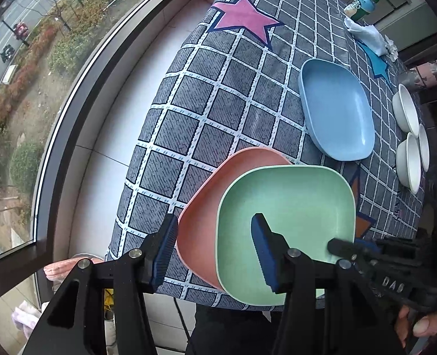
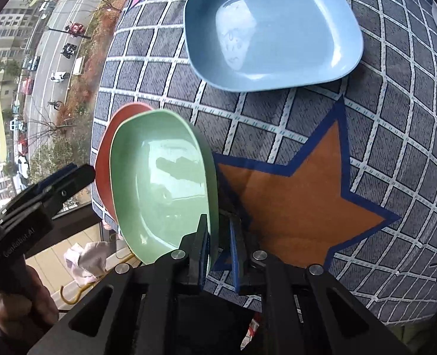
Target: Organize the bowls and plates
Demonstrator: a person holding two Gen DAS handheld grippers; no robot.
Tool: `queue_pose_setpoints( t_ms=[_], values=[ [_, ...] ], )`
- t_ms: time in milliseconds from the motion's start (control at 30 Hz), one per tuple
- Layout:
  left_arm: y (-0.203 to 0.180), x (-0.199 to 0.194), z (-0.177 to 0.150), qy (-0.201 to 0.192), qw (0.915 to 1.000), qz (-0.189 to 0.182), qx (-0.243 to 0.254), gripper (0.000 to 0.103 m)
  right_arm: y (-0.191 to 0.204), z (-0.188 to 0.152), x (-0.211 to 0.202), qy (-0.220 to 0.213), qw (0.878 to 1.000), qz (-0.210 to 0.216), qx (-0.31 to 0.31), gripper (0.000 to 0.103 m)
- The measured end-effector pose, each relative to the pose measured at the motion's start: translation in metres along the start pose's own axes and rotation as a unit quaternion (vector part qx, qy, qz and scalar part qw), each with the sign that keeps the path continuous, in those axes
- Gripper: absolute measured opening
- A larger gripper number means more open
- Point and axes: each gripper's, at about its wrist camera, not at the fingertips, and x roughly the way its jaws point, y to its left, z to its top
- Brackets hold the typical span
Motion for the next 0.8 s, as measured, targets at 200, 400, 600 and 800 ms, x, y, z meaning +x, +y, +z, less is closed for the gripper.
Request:
queue_pose_setpoints(
  t_ms=[200, 400, 600, 800],
  values=[
    [0.002, 0.001, -0.006, 0.006, 0.9999, -0.006, -0.009, 0.056, 0.042, -0.003, 0.020, 0.021, 0.997, -0.009, -0.073, 0.049],
    [-0.019, -0.007, 0.007, -0.006, 0.9994, -0.033, 0.005, 0.056, 0.018, 0.005, -0.024, -0.054, 0.997, -0.026, -0.041, 0.093],
    [-0.066, -0.011, 0.041, -0.013, 0.9970, -0.072, 0.026, 0.057, -0.014, 0.016, -0.046, -0.104, 0.991, -0.081, -0.005, 0.092],
    [-0.098, -0.004, 0.086, -0.030, 0.9980, -0.053, 0.015, 0.083, -0.042, 0.046, -0.080, -0.144, 0.982, -0.119, 0.008, 0.092]
  ],
)
